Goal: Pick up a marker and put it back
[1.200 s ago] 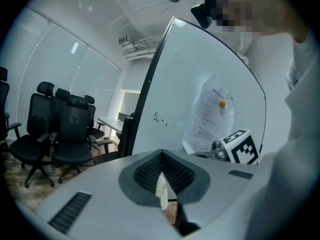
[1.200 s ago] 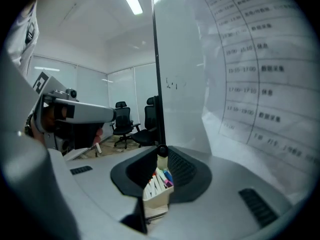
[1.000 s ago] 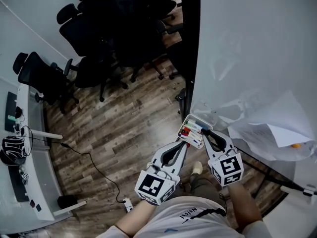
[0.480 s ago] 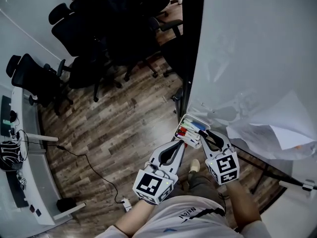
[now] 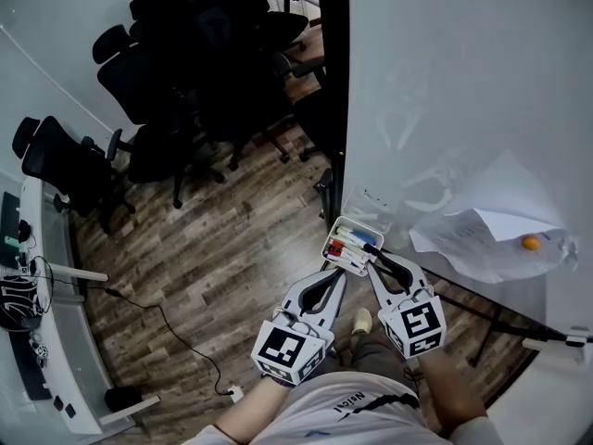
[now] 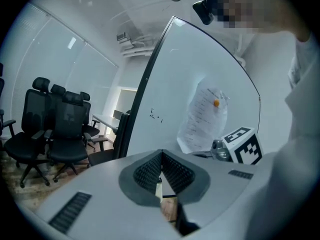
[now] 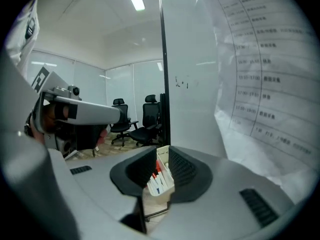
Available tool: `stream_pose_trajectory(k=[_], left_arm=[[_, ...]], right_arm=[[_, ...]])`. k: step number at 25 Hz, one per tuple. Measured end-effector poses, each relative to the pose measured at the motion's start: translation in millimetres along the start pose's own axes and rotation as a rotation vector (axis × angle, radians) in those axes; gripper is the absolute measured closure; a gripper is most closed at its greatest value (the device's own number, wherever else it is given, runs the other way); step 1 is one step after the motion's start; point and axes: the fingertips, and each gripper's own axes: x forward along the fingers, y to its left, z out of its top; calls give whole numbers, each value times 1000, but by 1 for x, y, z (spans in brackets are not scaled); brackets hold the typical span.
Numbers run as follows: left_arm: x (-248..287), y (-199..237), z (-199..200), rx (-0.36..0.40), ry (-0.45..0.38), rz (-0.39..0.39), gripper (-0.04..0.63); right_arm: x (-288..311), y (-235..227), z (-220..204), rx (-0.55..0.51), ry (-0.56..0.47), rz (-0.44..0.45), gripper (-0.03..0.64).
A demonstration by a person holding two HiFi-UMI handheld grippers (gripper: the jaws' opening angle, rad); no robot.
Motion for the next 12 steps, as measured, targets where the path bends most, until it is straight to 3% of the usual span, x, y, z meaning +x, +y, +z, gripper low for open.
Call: stream_pose_trajectory(k=[12], left_arm=[[-21,-36,29,54,-50,-43,584]], right_arm=[[-50,30,62,35,-137,64,583]])
